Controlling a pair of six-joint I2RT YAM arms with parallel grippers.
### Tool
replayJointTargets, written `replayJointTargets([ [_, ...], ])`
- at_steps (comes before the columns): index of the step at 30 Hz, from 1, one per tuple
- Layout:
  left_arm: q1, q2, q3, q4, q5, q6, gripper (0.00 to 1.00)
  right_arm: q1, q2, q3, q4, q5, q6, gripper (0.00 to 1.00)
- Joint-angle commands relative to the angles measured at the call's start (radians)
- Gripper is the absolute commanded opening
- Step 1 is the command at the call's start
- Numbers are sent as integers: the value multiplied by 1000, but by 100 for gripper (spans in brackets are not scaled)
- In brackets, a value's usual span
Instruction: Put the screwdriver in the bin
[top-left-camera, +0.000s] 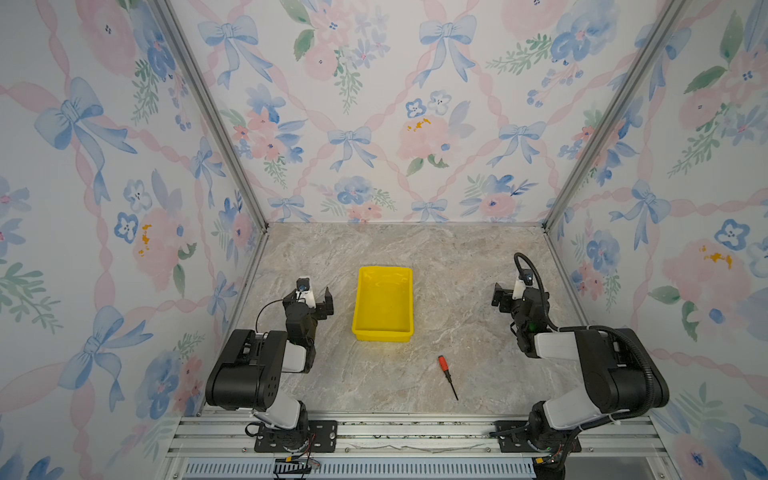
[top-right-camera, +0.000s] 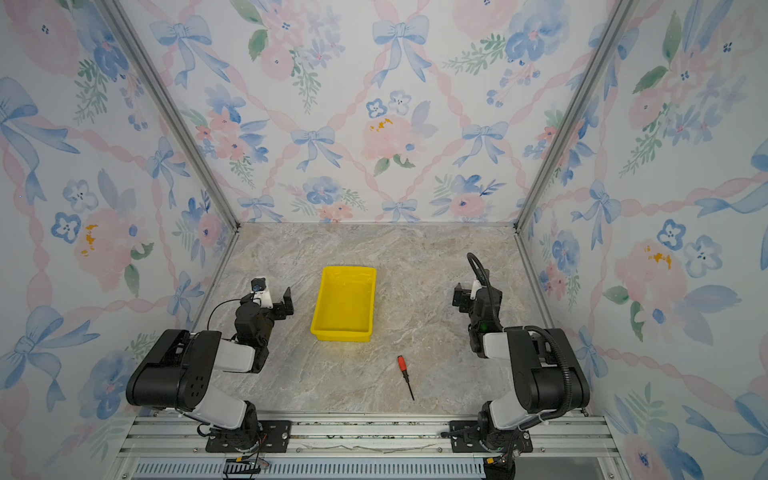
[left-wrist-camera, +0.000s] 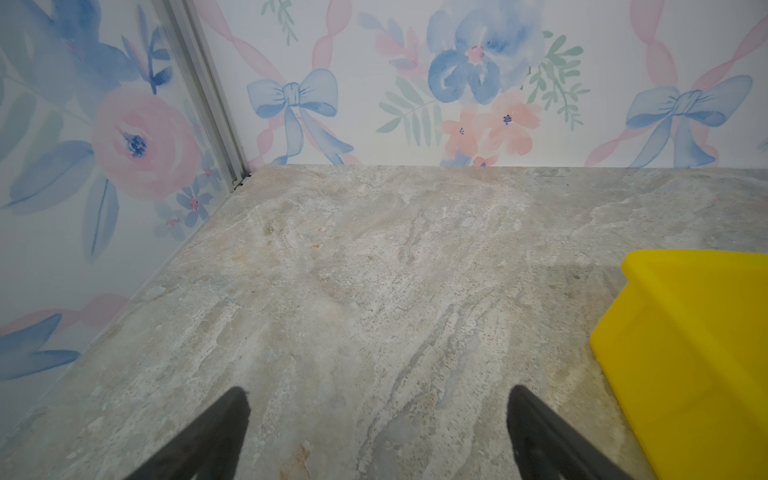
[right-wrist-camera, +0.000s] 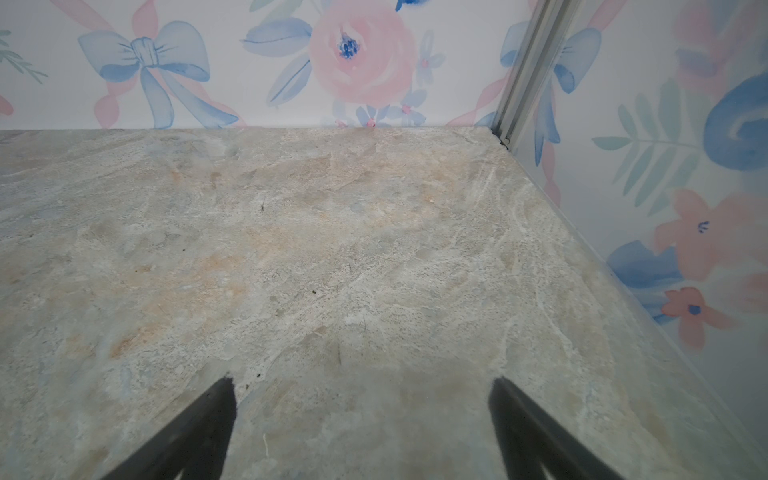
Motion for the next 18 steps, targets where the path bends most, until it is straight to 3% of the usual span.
replayJointTargets([
  [1,5,7,-5,21,13,20,98,7,5,-11,27,2,-7,97],
  [18,7,4,-6,21,17,18,97,9,2,-16,33,3,-11,97],
])
